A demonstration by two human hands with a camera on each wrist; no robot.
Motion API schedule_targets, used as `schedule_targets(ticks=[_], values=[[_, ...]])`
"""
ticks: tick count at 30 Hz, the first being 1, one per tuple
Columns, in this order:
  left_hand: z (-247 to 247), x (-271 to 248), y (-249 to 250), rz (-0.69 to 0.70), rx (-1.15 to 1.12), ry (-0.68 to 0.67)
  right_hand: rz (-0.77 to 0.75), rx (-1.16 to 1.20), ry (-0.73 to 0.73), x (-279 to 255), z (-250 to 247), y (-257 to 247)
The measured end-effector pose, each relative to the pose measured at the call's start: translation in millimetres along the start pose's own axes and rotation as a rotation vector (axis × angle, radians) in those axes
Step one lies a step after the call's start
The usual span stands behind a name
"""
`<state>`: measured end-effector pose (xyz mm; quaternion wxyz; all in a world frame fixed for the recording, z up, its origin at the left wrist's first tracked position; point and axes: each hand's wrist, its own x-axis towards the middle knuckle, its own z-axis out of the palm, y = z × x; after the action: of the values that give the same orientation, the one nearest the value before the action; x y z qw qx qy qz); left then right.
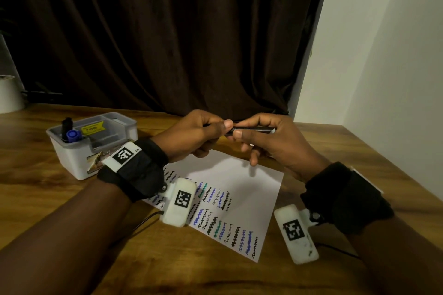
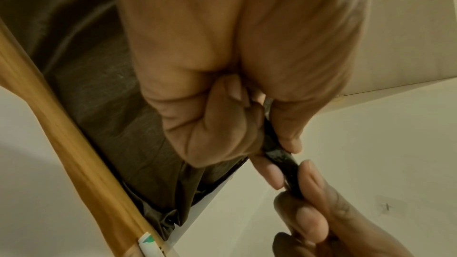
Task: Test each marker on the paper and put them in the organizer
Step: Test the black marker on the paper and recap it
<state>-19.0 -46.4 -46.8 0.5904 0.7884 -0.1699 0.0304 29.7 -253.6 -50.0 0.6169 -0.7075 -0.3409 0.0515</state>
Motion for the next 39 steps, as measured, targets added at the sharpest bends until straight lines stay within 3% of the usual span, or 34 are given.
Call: schedule_targets(ticks=[17,22,30,34,39], values=[[3,1,0,0.071,0.103,0.058,0.080,0.003,0.068,-3,2,3],[3,2,-4,0.079,0.133,0.063,0.187,0.052,0.034,-1,0,8],[0,6,-4,-0.023,0.109,0.052,0.337,0.104,-0.106,7,-11,5],[-19,5,-6,-0.060,0.048,0.224,0.458,-0.005,-0.268,6,-12,15],[-34,-7,5,-0.042,-0.097,0.478,0.502,-0.066,-0.406,4,-9,26]])
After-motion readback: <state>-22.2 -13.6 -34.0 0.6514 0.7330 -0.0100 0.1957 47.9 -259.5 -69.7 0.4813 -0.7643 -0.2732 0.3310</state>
